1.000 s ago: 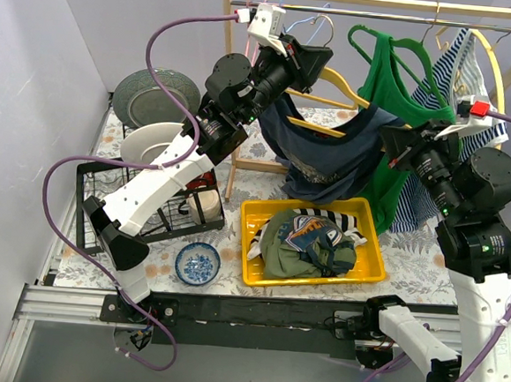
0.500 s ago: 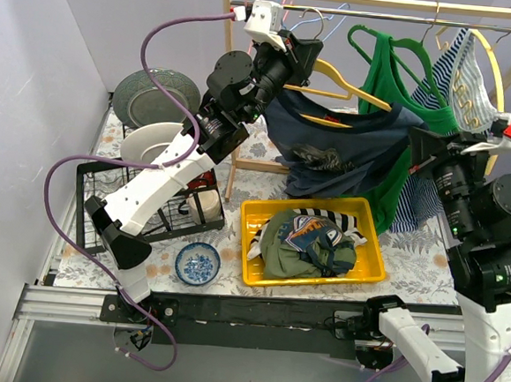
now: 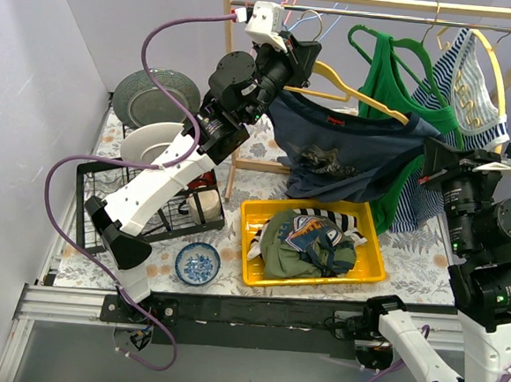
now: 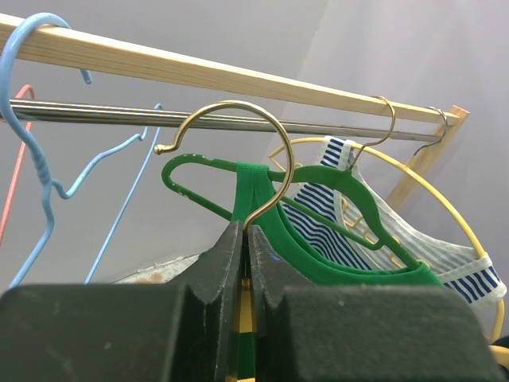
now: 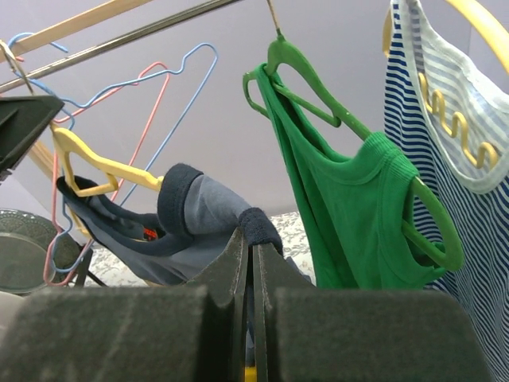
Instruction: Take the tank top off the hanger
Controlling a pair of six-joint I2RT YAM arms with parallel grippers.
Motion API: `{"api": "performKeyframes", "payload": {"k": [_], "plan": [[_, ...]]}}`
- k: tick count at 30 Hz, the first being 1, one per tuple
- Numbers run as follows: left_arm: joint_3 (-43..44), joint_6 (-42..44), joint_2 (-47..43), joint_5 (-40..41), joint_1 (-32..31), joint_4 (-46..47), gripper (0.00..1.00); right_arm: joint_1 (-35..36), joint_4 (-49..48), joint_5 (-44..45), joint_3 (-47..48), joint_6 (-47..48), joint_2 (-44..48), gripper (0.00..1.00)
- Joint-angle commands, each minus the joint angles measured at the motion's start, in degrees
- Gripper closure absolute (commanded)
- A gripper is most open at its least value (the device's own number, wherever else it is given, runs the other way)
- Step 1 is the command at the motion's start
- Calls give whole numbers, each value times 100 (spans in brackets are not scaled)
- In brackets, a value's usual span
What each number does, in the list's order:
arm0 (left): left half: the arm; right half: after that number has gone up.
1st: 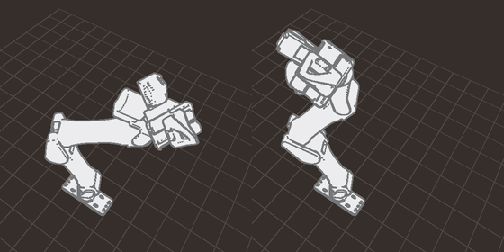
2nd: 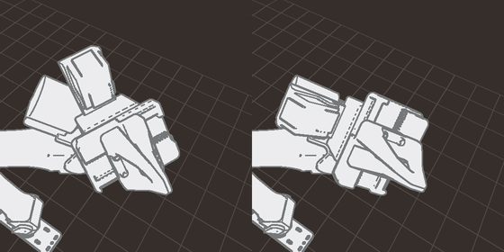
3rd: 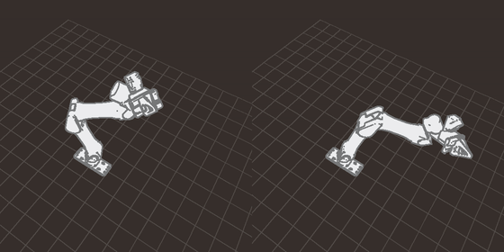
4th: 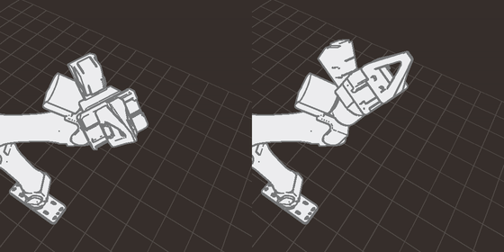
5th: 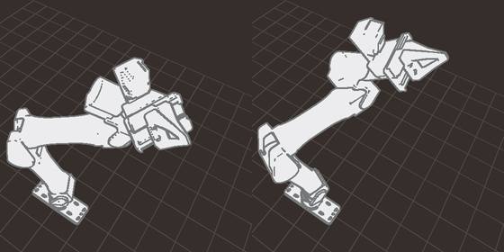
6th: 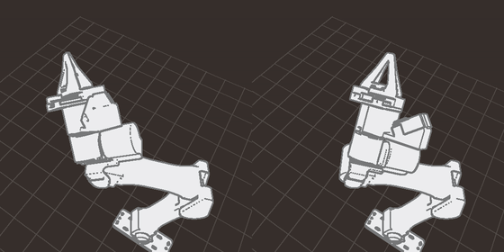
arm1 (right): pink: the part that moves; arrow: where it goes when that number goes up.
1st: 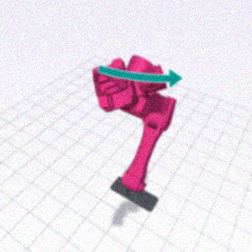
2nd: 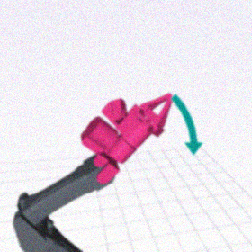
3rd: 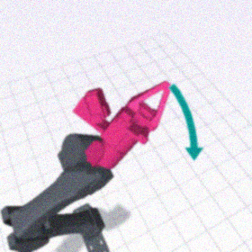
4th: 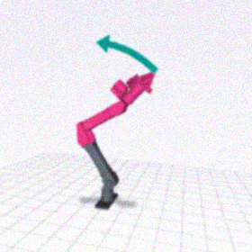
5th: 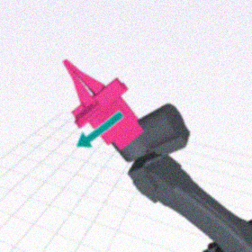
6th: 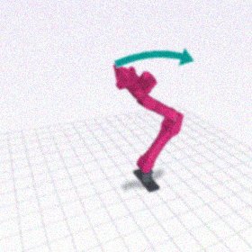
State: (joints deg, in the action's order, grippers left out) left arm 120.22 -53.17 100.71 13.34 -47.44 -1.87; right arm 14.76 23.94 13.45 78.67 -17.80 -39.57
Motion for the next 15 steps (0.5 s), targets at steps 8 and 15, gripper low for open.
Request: {"api": "performKeyframes", "payload": {"k": [8, 15], "plan": [[247, -53, -429, 265, 24, -77, 100, -9, -434, 562, -493, 84, 582, 99], [177, -387, -578, 11, 24, 99, 100, 0, -513, 360, -915, -109, 740, 99]]}}
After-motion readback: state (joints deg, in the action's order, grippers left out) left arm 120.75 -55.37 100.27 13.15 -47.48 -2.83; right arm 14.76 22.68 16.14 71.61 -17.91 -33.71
